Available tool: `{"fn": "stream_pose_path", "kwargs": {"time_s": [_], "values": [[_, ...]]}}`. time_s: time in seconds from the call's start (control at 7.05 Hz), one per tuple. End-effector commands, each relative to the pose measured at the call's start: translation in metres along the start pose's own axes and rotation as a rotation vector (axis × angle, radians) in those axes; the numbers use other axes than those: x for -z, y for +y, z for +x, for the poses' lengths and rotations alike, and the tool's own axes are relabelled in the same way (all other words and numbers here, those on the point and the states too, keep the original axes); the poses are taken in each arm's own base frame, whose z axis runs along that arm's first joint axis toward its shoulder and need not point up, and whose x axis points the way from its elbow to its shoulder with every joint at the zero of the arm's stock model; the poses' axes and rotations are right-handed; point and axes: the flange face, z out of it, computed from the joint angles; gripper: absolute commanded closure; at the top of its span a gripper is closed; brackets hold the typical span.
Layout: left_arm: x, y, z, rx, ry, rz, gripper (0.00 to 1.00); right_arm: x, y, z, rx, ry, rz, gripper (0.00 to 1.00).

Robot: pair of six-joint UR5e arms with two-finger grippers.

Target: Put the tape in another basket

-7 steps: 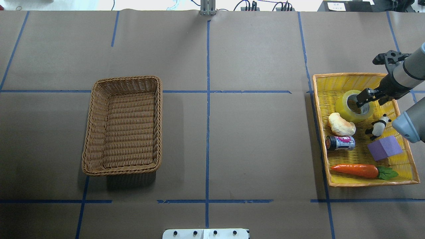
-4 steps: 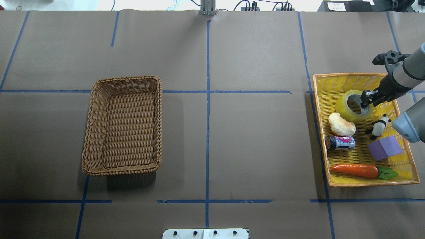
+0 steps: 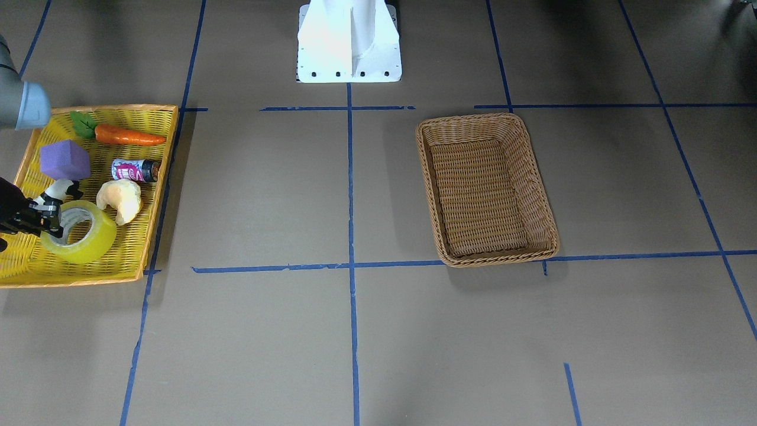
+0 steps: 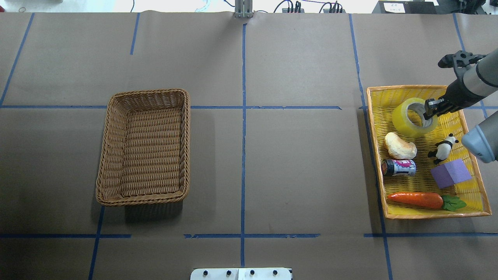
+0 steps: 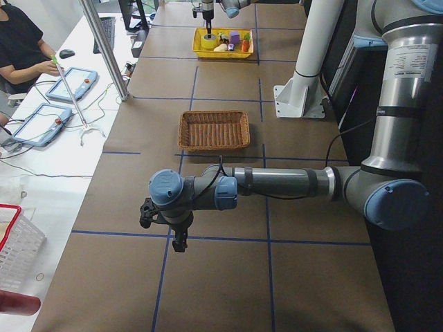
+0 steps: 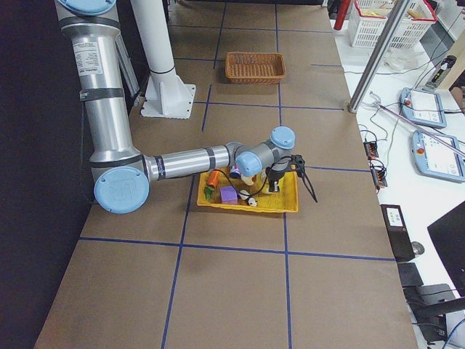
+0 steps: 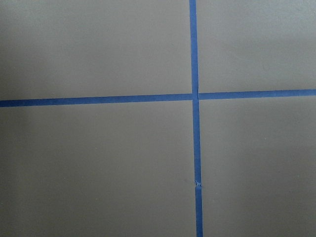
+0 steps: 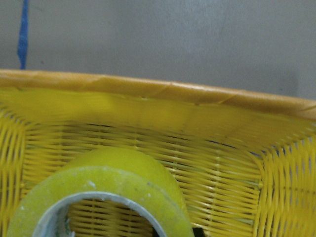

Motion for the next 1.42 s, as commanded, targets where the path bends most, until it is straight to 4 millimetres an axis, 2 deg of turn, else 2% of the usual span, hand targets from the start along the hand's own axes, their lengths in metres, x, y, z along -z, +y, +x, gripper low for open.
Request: {"fn": "stream_pose_path", "kwargs": {"time_s": [0.0, 0.14, 0.28, 0.43, 0.57, 0.71, 0.85, 0.99, 1.13, 1.28], "values": [[0.001, -0.002, 0.002, -0.004, 0.001, 0.002, 0.0, 0.058, -0.006, -0.003, -0.009, -0.103, 0.055, 1.0], [0.004, -0.003, 0.006, -0.012, 0.001, 0.01, 0.0, 0.081, -0.005, -0.009, -0.016, -0.169, 0.058, 1.0], [0.016, -0.01, 0.017, -0.038, 0.0, 0.035, 0.0, 0.093, -0.007, -0.022, -0.029, -0.215, 0.068, 1.0], [0.03, -0.026, 0.032, -0.067, -0.003, 0.061, 0.0, 0.107, -0.012, -0.04, -0.097, -0.268, 0.106, 1.0], [0.036, -0.045, 0.063, -0.107, 0.018, 0.073, 0.0, 0.113, -0.011, -0.049, -0.172, -0.32, 0.135, 1.0], [0.044, -0.059, 0.113, -0.067, 0.052, 0.089, 0.0, 0.114, -0.007, -0.061, -0.229, -0.357, 0.138, 1.0], [0.046, -0.056, 0.179, -0.052, 0.08, 0.094, 0.0, 0.111, -0.002, -0.075, -0.244, -0.399, 0.141, 1.0], [0.039, -0.047, 0.249, 0.003, 0.116, 0.092, 0.0, 0.107, 0.005, -0.088, -0.269, -0.452, 0.142, 1.0], [0.021, -0.034, 0.319, 0.066, 0.179, 0.096, 0.0, 0.104, 0.014, -0.107, -0.291, -0.506, 0.134, 1.0], [0.008, -0.022, 0.365, 0.133, 0.275, 0.117, 0.0, 0.104, 0.021, -0.118, -0.301, -0.551, 0.135, 0.99]]}}
